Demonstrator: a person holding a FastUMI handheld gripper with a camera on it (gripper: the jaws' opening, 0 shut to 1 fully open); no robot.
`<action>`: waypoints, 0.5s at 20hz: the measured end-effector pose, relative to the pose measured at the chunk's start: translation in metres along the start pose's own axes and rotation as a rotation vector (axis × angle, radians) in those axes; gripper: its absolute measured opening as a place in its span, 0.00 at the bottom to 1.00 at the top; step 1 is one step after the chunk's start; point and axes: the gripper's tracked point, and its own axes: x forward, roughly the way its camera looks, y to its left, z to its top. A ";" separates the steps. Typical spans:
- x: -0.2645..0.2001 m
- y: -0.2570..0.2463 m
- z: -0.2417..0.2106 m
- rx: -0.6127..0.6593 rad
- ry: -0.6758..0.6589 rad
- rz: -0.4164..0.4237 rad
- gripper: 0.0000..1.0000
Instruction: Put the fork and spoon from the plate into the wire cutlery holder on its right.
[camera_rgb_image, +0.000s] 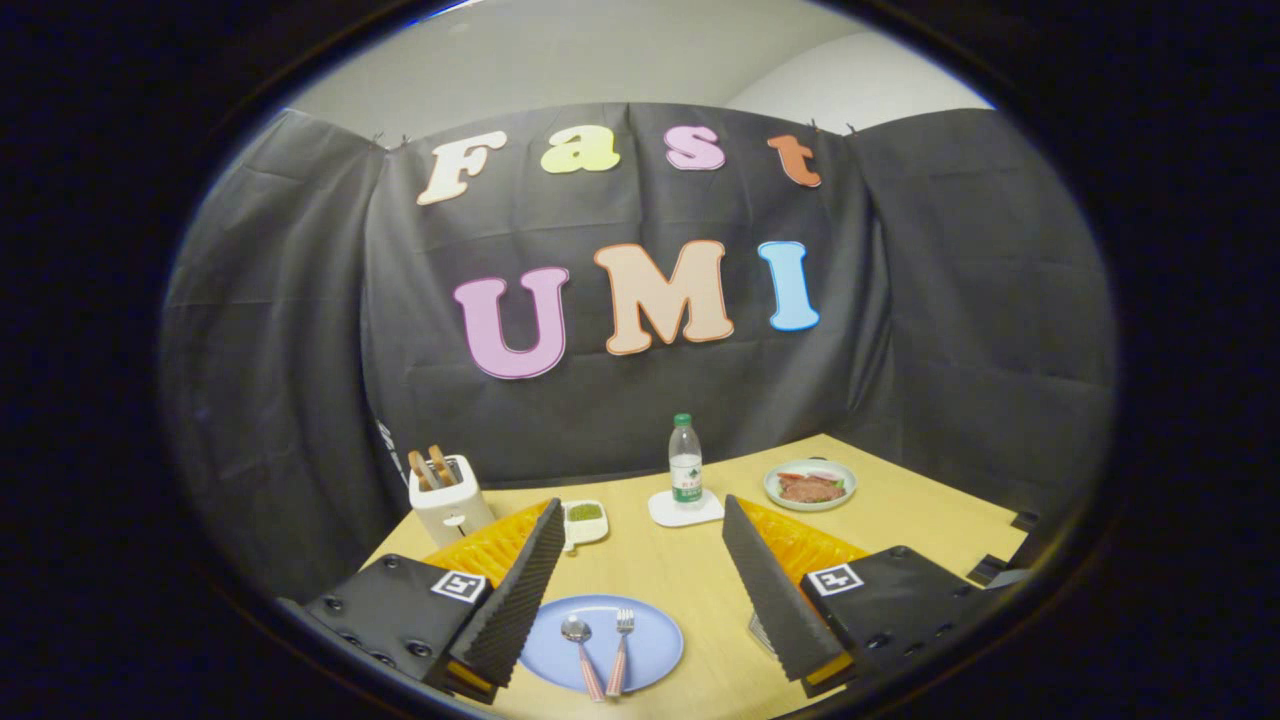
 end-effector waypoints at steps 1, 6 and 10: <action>0.001 -0.002 -0.004 -0.002 0.011 -0.006 0.99; -0.003 -0.017 -0.029 -0.007 0.105 -0.038 1.00; -0.006 -0.018 -0.058 -0.022 0.200 0.000 1.00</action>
